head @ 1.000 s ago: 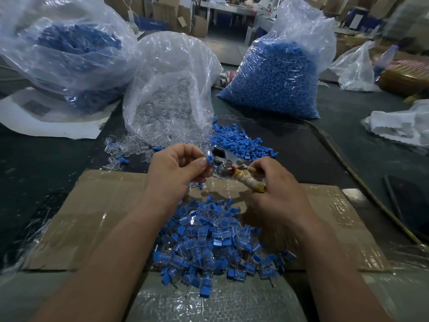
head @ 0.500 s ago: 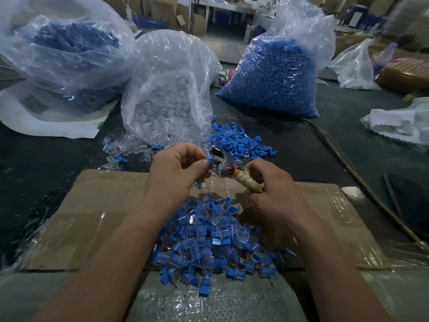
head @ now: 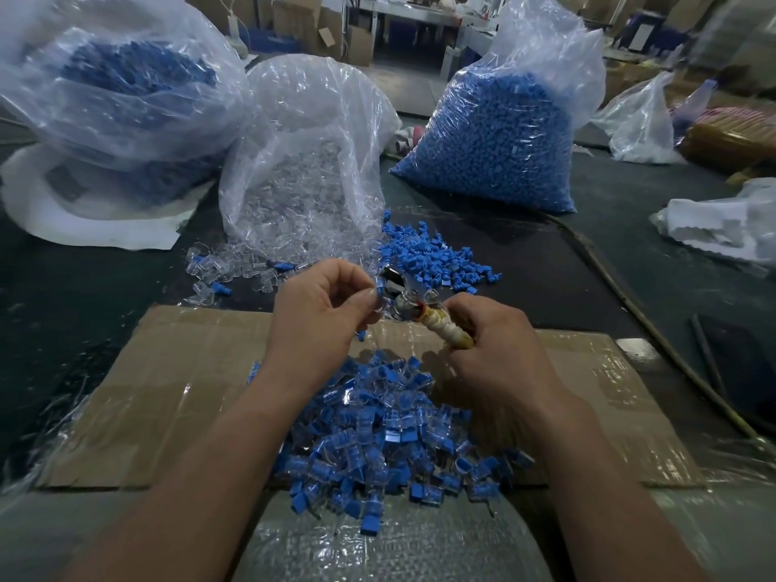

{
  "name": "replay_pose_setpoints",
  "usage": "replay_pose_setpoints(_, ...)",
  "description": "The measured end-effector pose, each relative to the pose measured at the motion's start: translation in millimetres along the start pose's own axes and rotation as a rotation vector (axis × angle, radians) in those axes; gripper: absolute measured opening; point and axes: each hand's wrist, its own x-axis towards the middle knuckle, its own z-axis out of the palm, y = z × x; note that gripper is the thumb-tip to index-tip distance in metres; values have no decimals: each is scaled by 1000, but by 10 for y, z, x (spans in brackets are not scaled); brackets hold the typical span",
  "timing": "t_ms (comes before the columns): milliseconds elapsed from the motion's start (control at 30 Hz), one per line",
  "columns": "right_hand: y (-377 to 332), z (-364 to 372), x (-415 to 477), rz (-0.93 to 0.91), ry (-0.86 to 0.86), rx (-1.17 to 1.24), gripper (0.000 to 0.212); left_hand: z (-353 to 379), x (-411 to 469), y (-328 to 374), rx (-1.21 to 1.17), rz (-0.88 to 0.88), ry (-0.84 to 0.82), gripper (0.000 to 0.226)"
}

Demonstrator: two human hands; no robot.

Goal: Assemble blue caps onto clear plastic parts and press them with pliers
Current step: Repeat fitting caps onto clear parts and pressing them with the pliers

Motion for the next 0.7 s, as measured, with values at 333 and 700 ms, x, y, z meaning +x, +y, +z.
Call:
replay_pose_setpoints(333, 135, -81, 29, 93, -149, -95, 44, -303, 120, -7, 14, -204, -33, 16)
replay_pose_setpoints(700, 227, -89, 46, 158, -217, -94, 75, -453, 168, -50, 235, -372, -412, 8)
